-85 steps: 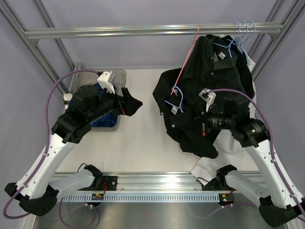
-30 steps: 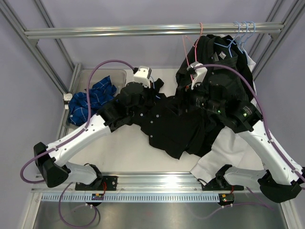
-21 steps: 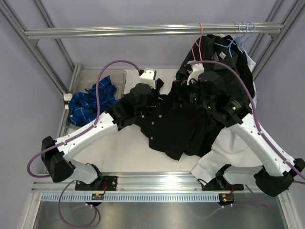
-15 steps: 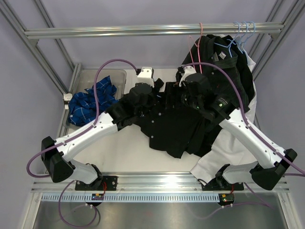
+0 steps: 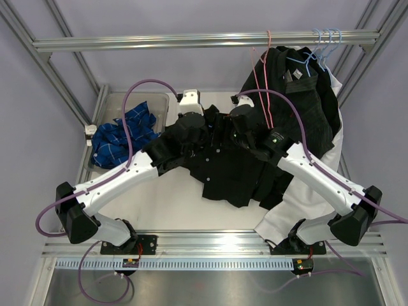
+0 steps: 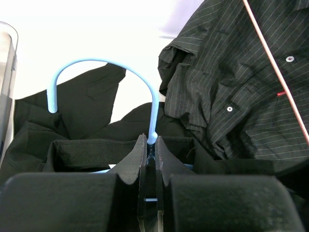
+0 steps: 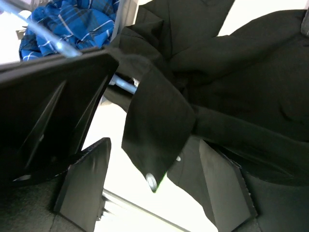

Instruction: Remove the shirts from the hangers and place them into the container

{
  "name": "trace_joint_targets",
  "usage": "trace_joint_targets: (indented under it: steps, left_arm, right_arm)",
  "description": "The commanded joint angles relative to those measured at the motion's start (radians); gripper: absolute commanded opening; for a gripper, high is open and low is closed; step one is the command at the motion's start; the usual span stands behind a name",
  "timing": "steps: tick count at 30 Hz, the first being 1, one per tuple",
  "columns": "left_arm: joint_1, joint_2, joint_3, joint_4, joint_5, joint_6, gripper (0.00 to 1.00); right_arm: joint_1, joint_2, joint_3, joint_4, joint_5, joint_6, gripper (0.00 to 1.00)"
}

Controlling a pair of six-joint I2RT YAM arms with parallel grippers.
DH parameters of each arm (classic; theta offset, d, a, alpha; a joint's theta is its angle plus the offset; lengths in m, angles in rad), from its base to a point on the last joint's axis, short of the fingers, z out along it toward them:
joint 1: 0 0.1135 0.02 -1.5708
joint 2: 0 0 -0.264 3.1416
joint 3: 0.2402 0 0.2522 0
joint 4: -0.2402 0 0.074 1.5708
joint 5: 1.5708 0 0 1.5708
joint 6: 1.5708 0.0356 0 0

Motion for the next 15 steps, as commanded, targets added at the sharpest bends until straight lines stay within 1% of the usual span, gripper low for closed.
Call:
trace_joint_targets:
  steps: [1,3,6,7,10,11,12,13,14,15]
  left_arm:
    - [-0.021,-0.02,0.008,0.071,-0.062,-0.084,0.0]
    - [-0.027,-0.023,-0.001,0.071,-0.062,-0.093,0.0]
    - [-0.03,-0.031,-0.013,0.065,-0.051,-0.098,0.0]
    - [-0.03,-0.034,-0.019,0.065,-0.053,-0.099,0.0]
    - [-0.03,-0.059,-0.047,0.059,-0.077,-0.087,0.0]
    - [-0.03,-0.065,-0.053,0.053,-0.091,-0.082,0.0]
    - [-0.03,-0.079,-0.065,0.046,-0.097,-0.078,0.0]
    - [-0.03,-0.086,-0.073,0.045,-0.105,-0.073,0.0]
    - [-0.029,-0.095,-0.082,0.042,-0.118,-0.067,0.0]
    - [-0.029,-0.112,-0.09,0.037,-0.126,-0.064,0.0]
  right_arm:
    - [0.013,0.016,-0.009,0.104,0.044,0.046,0.81]
    - [0.012,0.03,-0.009,0.114,0.04,0.047,0.79]
    - [0.012,0.036,-0.019,0.141,0.047,0.049,0.68]
    - [0.012,0.037,-0.019,0.143,0.054,0.047,0.57]
    - [0.012,0.028,-0.023,0.129,0.08,0.04,0.35]
    - [0.012,0.016,-0.028,0.126,0.089,0.038,0.2]
    - [0.013,0.01,-0.031,0.118,0.11,0.036,0.12]
    - [0.013,-0.01,-0.034,0.1,0.123,0.032,0.04]
    - [0.012,-0.018,-0.04,0.092,0.132,0.029,0.0]
    - [0.012,-0.031,-0.043,0.082,0.149,0.026,0.0]
